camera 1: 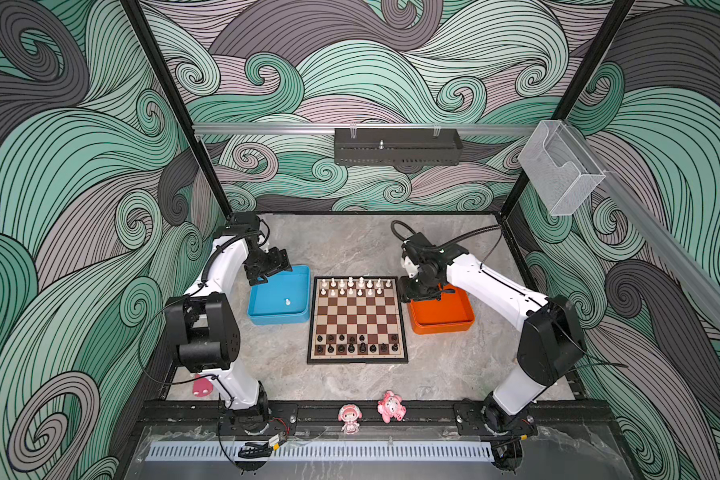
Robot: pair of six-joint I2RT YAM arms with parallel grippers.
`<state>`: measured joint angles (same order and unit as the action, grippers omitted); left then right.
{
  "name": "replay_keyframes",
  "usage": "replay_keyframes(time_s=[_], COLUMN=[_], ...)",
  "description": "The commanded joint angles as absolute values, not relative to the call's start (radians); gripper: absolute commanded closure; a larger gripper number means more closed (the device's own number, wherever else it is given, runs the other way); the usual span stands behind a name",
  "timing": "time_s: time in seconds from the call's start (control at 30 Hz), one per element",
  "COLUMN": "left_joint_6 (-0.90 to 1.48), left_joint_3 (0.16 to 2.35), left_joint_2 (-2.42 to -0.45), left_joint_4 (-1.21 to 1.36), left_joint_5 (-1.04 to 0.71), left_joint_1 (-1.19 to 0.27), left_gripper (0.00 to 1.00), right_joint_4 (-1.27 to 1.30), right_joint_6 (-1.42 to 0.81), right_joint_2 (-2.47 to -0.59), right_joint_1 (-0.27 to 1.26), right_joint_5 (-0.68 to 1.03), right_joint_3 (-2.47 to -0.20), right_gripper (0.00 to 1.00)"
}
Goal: Set up the chess pieces on the board
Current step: 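Return the right gripper over the orange bin while the left lowers into the blue bin, then lower the left gripper and close it on the white pawn in the blue bin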
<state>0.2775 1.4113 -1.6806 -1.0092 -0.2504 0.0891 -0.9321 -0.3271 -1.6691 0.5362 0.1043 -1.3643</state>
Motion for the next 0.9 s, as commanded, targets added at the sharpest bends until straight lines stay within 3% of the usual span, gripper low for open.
replay_keyframes(time_s=[0.0, 0.13, 0.2, 0.4, 0.87], left_joint_6=[0.271, 0.278, 0.279, 0.278, 0.280], left_joint_3=[1.365, 1.297, 1.281, 1.279, 1.297], left_joint_2=[-1.636, -1.636, -1.649, -1.717, -1.825], left_joint_4=[-1.026, -0.996, -0.983, -0.960, -0.936], left_joint_5=[-0.203, -0.175, -0.161, -0.126, -0.080], left_joint_1=[0.083, 0.071, 0.066, 0.042, -0.011], left_gripper=[0.13, 0.13, 0.13, 0.15, 0.37], right_joint_4=[-0.958, -0.958, -0.958, -0.956, -0.942], right_joint_6=[-0.307, -0.307, -0.310, -0.308, -0.301], right_joint_2=[-1.639, -1.627, -1.620, -1.603, -1.586], right_joint_1=[0.497, 0.458, 0.445, 0.416, 0.382], right_joint_5=[0.094, 0.075, 0.061, 0.052, 0.062], right_joint_3=[-1.384, -1.377, -1.375, -1.356, -1.291], right_gripper=[0.19, 0.12, 0.01, 0.01, 0.01])
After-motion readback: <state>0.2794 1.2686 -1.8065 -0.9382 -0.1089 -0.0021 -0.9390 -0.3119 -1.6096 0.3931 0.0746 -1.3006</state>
